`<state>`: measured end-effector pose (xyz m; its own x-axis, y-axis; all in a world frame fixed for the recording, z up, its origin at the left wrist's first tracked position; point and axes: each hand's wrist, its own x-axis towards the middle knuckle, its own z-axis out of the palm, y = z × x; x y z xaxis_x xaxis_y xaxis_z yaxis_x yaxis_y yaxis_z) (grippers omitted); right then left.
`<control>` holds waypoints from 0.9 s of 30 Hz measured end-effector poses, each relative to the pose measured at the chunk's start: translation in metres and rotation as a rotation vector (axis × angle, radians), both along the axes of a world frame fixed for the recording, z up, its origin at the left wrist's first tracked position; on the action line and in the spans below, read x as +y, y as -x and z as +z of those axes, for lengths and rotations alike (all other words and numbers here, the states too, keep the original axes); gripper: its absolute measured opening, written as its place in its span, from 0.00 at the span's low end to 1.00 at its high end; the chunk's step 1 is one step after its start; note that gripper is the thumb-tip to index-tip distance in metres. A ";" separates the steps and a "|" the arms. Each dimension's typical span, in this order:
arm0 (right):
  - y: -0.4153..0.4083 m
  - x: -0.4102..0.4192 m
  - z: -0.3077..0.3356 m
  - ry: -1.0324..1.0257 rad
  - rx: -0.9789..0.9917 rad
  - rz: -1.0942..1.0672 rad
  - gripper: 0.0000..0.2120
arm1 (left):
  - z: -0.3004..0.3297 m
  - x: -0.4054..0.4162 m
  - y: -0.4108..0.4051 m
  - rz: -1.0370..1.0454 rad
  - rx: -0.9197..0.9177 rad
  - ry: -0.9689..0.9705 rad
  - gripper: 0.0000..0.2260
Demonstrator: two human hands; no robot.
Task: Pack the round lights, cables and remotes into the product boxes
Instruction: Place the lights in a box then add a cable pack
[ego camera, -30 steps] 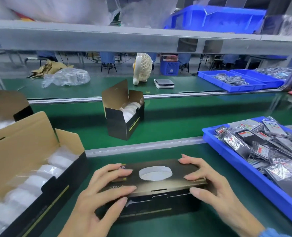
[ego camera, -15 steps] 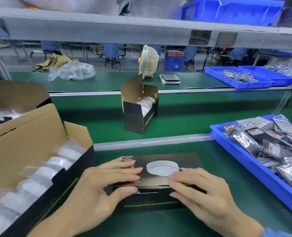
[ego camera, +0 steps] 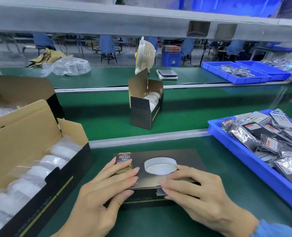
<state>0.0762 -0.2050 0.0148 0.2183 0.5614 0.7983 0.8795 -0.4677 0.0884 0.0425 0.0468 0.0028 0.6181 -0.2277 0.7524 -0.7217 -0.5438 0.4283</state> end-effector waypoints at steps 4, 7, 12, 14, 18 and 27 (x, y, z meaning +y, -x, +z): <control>0.005 0.004 -0.004 -0.119 0.087 -0.045 0.02 | 0.001 -0.001 -0.002 0.017 -0.016 0.005 0.10; 0.003 0.001 -0.006 -0.078 0.031 -0.079 0.04 | 0.001 -0.004 -0.001 0.041 -0.033 0.000 0.10; -0.001 0.007 -0.008 -0.073 -0.002 -0.103 0.05 | -0.001 -0.007 -0.001 0.073 -0.025 0.018 0.10; -0.004 0.009 0.000 -0.117 0.204 -0.104 0.01 | -0.002 -0.006 -0.002 0.080 -0.037 0.005 0.11; -0.041 0.008 0.045 0.099 0.744 -0.161 0.09 | 0.001 -0.006 -0.007 0.176 -0.076 -0.104 0.11; -0.236 0.049 0.054 0.054 0.802 -0.573 0.28 | 0.002 -0.008 -0.022 0.436 -0.280 -0.762 0.25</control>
